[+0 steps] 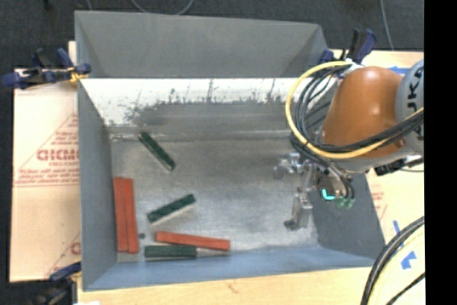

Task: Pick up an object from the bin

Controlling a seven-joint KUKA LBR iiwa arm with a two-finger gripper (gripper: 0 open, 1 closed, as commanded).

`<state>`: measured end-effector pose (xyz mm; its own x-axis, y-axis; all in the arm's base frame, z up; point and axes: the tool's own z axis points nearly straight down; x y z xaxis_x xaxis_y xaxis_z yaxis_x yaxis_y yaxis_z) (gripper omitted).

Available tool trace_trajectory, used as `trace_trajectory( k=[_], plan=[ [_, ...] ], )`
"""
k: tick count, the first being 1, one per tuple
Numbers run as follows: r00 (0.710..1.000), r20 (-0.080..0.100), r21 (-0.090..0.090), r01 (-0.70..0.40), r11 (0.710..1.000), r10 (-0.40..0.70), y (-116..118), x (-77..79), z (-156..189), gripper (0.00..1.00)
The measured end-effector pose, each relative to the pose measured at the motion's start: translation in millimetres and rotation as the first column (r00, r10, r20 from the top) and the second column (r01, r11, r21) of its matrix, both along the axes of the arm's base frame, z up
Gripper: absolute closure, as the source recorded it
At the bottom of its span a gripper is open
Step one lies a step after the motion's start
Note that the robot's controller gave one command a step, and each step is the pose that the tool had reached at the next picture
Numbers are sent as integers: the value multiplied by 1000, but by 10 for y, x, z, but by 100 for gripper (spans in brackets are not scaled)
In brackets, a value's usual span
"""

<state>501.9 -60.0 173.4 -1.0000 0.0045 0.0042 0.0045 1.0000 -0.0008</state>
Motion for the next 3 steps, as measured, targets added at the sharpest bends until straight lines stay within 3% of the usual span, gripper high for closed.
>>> trace_trajectory(
  k=[1, 2, 3],
  plan=[
    [999, 1, 3, 46, 999, -46, 463, 0, -1068, 0],
    [999, 10, 3, -45, 999, 45, 1077, -7, -950, 0],
    [1000, 13, 5, 10, 1000, -10, 1578, -181, -113, 0]
  ],
)
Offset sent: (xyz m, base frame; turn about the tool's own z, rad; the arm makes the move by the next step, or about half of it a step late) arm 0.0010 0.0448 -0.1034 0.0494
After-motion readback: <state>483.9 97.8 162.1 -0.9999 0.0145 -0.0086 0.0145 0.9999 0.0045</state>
